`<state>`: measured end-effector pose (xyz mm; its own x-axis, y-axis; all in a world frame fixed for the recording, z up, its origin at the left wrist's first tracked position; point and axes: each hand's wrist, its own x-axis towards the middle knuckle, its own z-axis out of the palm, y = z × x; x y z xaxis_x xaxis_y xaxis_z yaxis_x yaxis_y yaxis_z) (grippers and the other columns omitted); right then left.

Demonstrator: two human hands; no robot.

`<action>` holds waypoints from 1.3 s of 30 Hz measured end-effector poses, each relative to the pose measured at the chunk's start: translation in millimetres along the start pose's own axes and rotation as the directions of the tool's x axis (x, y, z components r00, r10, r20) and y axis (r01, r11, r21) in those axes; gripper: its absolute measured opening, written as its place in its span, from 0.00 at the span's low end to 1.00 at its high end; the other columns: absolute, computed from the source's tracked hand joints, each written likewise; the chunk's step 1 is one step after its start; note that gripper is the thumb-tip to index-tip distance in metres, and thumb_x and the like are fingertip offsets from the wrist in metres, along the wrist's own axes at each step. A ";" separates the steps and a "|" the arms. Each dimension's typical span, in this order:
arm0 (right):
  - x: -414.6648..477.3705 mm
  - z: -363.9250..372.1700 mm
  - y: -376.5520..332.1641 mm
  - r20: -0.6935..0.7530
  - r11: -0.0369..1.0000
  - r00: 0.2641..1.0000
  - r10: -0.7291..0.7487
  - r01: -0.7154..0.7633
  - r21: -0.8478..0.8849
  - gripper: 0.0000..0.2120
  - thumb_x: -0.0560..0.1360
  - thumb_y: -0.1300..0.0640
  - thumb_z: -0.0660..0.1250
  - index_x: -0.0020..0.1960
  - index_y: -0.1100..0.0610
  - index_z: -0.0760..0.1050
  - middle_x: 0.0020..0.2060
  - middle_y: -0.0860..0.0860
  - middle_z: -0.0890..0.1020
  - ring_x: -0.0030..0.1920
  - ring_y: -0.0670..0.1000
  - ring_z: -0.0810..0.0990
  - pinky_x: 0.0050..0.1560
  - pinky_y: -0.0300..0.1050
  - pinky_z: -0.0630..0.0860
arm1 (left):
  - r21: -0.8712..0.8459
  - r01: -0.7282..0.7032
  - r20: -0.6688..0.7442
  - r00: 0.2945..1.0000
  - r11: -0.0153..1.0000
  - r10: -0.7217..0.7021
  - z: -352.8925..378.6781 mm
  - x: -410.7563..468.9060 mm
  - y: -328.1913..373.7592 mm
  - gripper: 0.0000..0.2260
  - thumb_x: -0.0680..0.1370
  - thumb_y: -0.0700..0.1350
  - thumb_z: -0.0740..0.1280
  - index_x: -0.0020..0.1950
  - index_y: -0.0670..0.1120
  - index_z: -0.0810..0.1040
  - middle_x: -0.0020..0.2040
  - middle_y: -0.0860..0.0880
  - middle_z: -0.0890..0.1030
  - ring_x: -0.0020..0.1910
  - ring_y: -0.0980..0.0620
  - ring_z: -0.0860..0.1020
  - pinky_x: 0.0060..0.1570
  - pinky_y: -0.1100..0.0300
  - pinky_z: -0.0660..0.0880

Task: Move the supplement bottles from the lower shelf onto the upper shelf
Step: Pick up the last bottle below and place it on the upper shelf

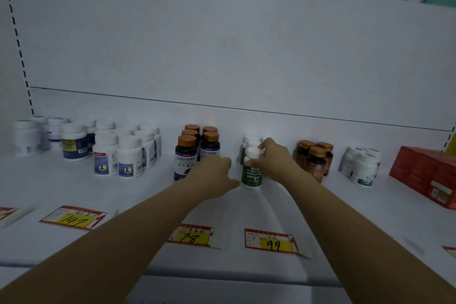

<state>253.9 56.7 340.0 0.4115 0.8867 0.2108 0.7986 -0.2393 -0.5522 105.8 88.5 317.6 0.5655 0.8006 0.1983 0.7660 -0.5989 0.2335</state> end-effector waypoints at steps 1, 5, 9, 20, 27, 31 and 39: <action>0.5 0.0 -1.2 -0.001 1.000 1.000 0.004 -0.004 -0.013 0.26 0.72 0.52 0.72 0.63 0.61 0.66 0.61 0.59 0.75 0.60 0.58 0.75 0.56 0.50 0.75 | -0.002 -0.002 0.001 1.000 1.000 0.002 0.5 0.7 -1.9 0.23 0.77 0.56 0.64 0.66 0.44 0.71 0.63 0.45 0.76 0.58 0.47 0.76 0.58 0.51 0.76; 3.9 2.2 -6.6 -0.014 0.995 1.000 -0.003 0.001 -0.097 0.25 0.73 0.53 0.71 0.64 0.62 0.66 0.60 0.60 0.75 0.60 0.59 0.75 0.55 0.50 0.74 | -0.010 -0.003 0.010 1.000 1.000 0.003 1.6 3.0 -4.7 0.23 0.77 0.56 0.64 0.66 0.44 0.71 0.63 0.45 0.76 0.58 0.47 0.76 0.58 0.52 0.76; 5.8 5.1 -9.2 -0.020 0.989 1.000 -0.006 0.003 -0.148 0.25 0.73 0.53 0.70 0.64 0.62 0.66 0.62 0.60 0.71 0.61 0.59 0.73 0.56 0.50 0.74 | -0.012 -0.014 0.004 1.000 1.000 0.014 2.3 3.2 -6.0 0.23 0.77 0.56 0.64 0.66 0.44 0.71 0.63 0.45 0.75 0.58 0.47 0.76 0.58 0.51 0.76; 2.5 6.1 -11.9 -0.007 0.986 1.000 -0.022 0.021 -0.166 0.21 0.77 0.55 0.64 0.65 0.64 0.66 0.63 0.60 0.70 0.63 0.59 0.72 0.61 0.47 0.71 | -0.018 0.011 -0.020 1.000 1.000 -0.012 -0.8 2.1 -3.6 0.23 0.77 0.57 0.64 0.67 0.46 0.69 0.61 0.46 0.77 0.57 0.48 0.77 0.58 0.54 0.76; -2.1 6.3 -8.8 0.008 0.989 1.000 -0.017 0.018 -0.149 0.23 0.76 0.52 0.64 0.66 0.61 0.65 0.62 0.59 0.72 0.61 0.57 0.74 0.57 0.46 0.72 | 0.018 0.004 -0.049 0.999 1.000 -0.003 -10.8 1.7 7.0 0.24 0.77 0.56 0.64 0.68 0.46 0.69 0.62 0.46 0.77 0.58 0.48 0.77 0.59 0.53 0.75; -9.6 -2.9 -6.6 0.012 0.988 1.000 -0.027 0.028 -0.151 0.24 0.75 0.50 0.66 0.66 0.60 0.66 0.61 0.58 0.73 0.61 0.57 0.74 0.59 0.48 0.74 | 0.036 0.004 -0.066 0.998 0.999 -0.001 -14.4 1.9 17.4 0.22 0.77 0.56 0.64 0.66 0.46 0.71 0.62 0.46 0.76 0.58 0.49 0.76 0.59 0.55 0.75; -31.5 -22.5 -6.0 0.046 0.975 0.997 -0.058 0.066 -0.210 0.18 0.76 0.57 0.64 0.62 0.64 0.70 0.58 0.61 0.75 0.59 0.61 0.76 0.53 0.50 0.73 | 0.029 0.001 -0.081 0.997 1.000 0.001 -21.1 -6.4 35.6 0.20 0.77 0.54 0.65 0.63 0.44 0.73 0.59 0.45 0.78 0.55 0.49 0.77 0.54 0.58 0.74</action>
<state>246.0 21.3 354.8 0.3440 0.9164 0.2049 0.8986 -0.2579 -0.3550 123.0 61.6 344.7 0.5397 0.7955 0.2754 0.7752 -0.5972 0.2058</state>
